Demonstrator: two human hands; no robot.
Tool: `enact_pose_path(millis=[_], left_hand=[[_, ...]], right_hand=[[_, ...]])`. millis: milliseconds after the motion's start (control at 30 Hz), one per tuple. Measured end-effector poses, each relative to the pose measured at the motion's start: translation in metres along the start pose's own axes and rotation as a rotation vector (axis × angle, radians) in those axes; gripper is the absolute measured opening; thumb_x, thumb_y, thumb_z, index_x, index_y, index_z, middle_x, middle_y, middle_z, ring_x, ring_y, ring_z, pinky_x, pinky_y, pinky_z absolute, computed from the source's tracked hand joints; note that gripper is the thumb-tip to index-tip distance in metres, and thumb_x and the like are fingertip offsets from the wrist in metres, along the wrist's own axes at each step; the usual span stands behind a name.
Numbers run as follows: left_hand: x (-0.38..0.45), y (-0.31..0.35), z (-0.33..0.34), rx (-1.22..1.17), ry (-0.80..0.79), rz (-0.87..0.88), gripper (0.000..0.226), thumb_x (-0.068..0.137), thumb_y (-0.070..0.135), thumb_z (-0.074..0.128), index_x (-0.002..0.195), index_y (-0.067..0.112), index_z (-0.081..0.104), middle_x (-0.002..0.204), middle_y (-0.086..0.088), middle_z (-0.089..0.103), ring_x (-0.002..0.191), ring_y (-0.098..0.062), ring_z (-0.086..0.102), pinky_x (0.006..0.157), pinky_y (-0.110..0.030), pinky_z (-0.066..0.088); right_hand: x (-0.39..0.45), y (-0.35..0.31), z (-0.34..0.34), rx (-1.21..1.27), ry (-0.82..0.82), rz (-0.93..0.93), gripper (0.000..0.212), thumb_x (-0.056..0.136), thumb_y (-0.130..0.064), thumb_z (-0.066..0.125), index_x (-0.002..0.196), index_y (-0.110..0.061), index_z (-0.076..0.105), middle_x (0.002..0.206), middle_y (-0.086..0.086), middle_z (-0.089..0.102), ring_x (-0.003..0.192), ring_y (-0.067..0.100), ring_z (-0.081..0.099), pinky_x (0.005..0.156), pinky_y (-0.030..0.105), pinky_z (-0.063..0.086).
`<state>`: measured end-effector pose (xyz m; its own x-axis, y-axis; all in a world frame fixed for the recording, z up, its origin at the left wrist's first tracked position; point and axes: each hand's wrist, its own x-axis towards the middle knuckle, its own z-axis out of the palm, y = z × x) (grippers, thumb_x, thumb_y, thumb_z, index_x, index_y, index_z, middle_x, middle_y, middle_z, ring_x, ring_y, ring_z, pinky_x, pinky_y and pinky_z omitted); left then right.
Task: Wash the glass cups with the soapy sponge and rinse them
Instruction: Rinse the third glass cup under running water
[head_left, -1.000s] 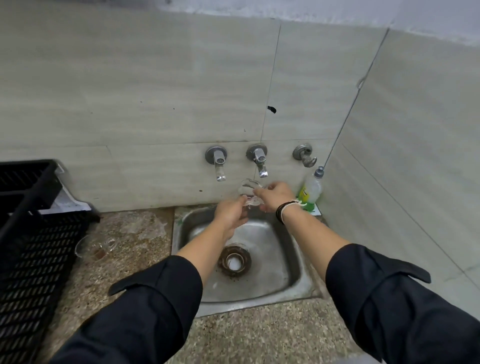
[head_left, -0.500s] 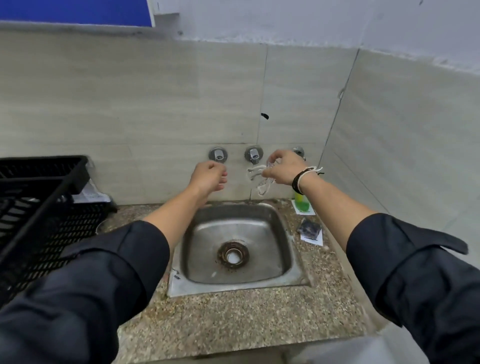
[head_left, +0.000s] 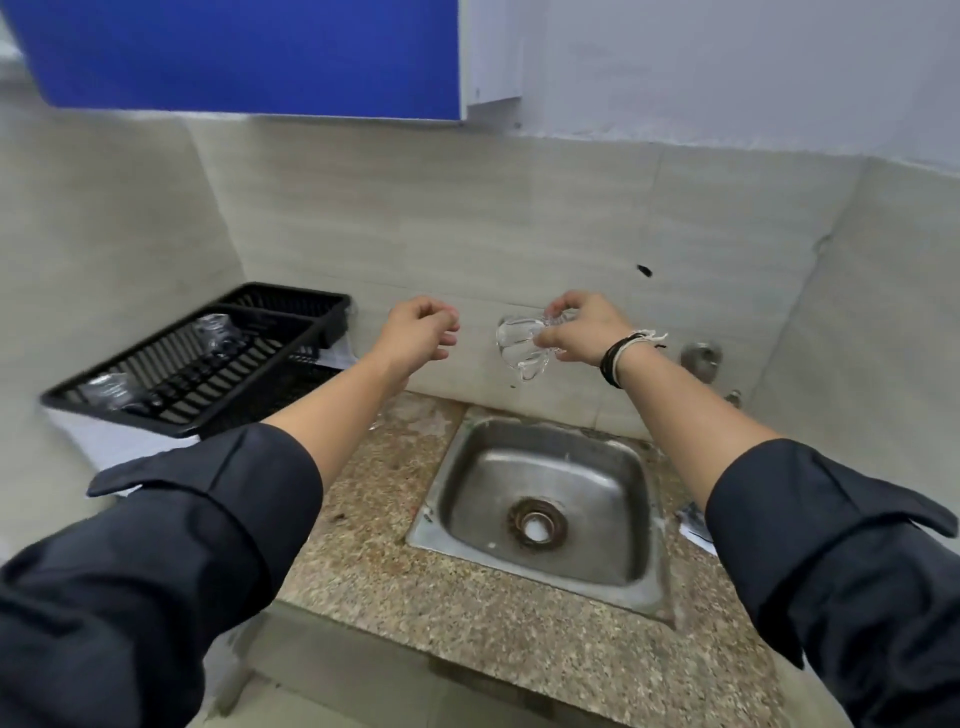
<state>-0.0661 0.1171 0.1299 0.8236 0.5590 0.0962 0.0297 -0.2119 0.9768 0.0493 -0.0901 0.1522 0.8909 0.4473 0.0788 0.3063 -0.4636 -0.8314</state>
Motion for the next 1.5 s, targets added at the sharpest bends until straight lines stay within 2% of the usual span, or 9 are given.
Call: enact_pose_path(millis=[233, 400, 767, 900, 1033, 1167, 1300, 1400, 1500], left_hand=[[-0.032, -0.015, -0.122, 0.067, 0.220, -0.004, 0.015, 0.097, 0.020, 0.062, 0.106, 0.011, 0.070, 0.104, -0.008, 0.072, 0.089, -0.014, 0.068, 0.082, -0.034, 0.060], [-0.043, -0.029, -0.207, 0.043, 0.330, -0.040, 0.010, 0.096, 0.018, 0.061, 0.101, 0.014, 0.069, 0.103, -0.006, 0.073, 0.087, -0.014, 0.067, 0.073, -0.029, 0.056], [0.007, -0.085, -0.368, -0.042, 0.336, -0.086, 0.009, 0.098, 0.018, 0.060, 0.098, 0.014, 0.069, 0.102, -0.006, 0.072, 0.087, -0.017, 0.066, 0.070, -0.029, 0.055], [0.034, -0.092, -0.388, -0.067, 0.283, -0.096, 0.009, 0.099, 0.018, 0.060, 0.099, 0.014, 0.068, 0.104, -0.009, 0.072, 0.085, -0.016, 0.067, 0.069, -0.026, 0.056], [0.062, -0.101, -0.396, -0.105, 0.244, -0.114, 0.009, 0.099, 0.018, 0.060, 0.098, 0.014, 0.068, 0.102, -0.008, 0.072, 0.083, -0.015, 0.066, 0.070, -0.027, 0.056], [0.099, -0.109, -0.399, -0.115, 0.230, -0.109, 0.009, 0.096, 0.018, 0.061, 0.095, 0.015, 0.069, 0.103, -0.008, 0.073, 0.085, -0.017, 0.067, 0.069, -0.028, 0.055], [0.130, -0.117, -0.396, -0.110, 0.223, -0.138, 0.010, 0.097, 0.018, 0.060, 0.098, 0.015, 0.069, 0.107, -0.009, 0.073, 0.087, -0.018, 0.068, 0.070, -0.027, 0.056], [0.151, -0.125, -0.395, -0.098, 0.208, -0.159, 0.011, 0.096, 0.019, 0.061, 0.099, 0.015, 0.070, 0.107, -0.008, 0.074, 0.089, -0.018, 0.070, 0.071, -0.027, 0.056], [0.168, -0.133, -0.393, -0.090, 0.198, -0.169, 0.010, 0.097, 0.019, 0.060, 0.098, 0.016, 0.070, 0.107, -0.006, 0.074, 0.091, -0.018, 0.071, 0.072, -0.028, 0.056]], right_hand=[[0.009, -0.063, 0.081, 0.070, -0.188, -0.109, 0.029, 0.071, -0.011, 0.083, 0.095, -0.016, 0.067, 0.085, 0.004, 0.060, 0.075, 0.021, 0.063, 0.076, 0.043, 0.063], [0.015, -0.116, 0.154, 0.061, -0.290, -0.181, 0.031, 0.069, -0.014, 0.084, 0.095, -0.017, 0.067, 0.083, 0.003, 0.061, 0.068, 0.022, 0.064, 0.078, 0.047, 0.062], [0.049, -0.216, 0.319, 0.020, -0.257, -0.192, 0.025, 0.073, -0.014, 0.083, 0.091, -0.018, 0.065, 0.087, 0.004, 0.062, 0.073, 0.020, 0.064, 0.076, 0.045, 0.063], [0.064, -0.233, 0.353, -0.025, -0.209, -0.168, 0.024, 0.074, -0.017, 0.082, 0.090, -0.019, 0.064, 0.084, -0.002, 0.059, 0.086, 0.031, 0.072, 0.077, 0.048, 0.062], [0.082, -0.238, 0.380, -0.109, -0.205, -0.152, 0.028, 0.070, -0.022, 0.082, 0.093, -0.021, 0.066, 0.091, -0.004, 0.061, 0.086, 0.027, 0.070, 0.077, 0.047, 0.061], [0.109, -0.235, 0.404, -0.234, -0.191, -0.160, 0.034, 0.069, -0.026, 0.076, 0.097, -0.008, 0.069, 0.097, 0.015, 0.071, 0.082, 0.036, 0.071, 0.078, 0.050, 0.060], [0.141, -0.230, 0.418, -0.346, -0.243, -0.146, 0.027, 0.072, -0.029, 0.076, 0.092, -0.014, 0.067, 0.079, 0.002, 0.069, 0.073, 0.029, 0.070, 0.070, 0.041, 0.060], [0.163, -0.226, 0.430, -0.510, -0.283, -0.180, 0.031, 0.073, -0.032, 0.076, 0.063, -0.014, 0.053, 0.056, 0.001, 0.049, 0.051, 0.025, 0.049, 0.044, 0.027, 0.034], [0.182, -0.220, 0.442, -0.612, -0.305, -0.207, 0.037, 0.074, -0.032, 0.075, 0.060, -0.016, 0.045, 0.056, 0.000, 0.046, 0.047, 0.018, 0.042, 0.042, 0.026, 0.025]])
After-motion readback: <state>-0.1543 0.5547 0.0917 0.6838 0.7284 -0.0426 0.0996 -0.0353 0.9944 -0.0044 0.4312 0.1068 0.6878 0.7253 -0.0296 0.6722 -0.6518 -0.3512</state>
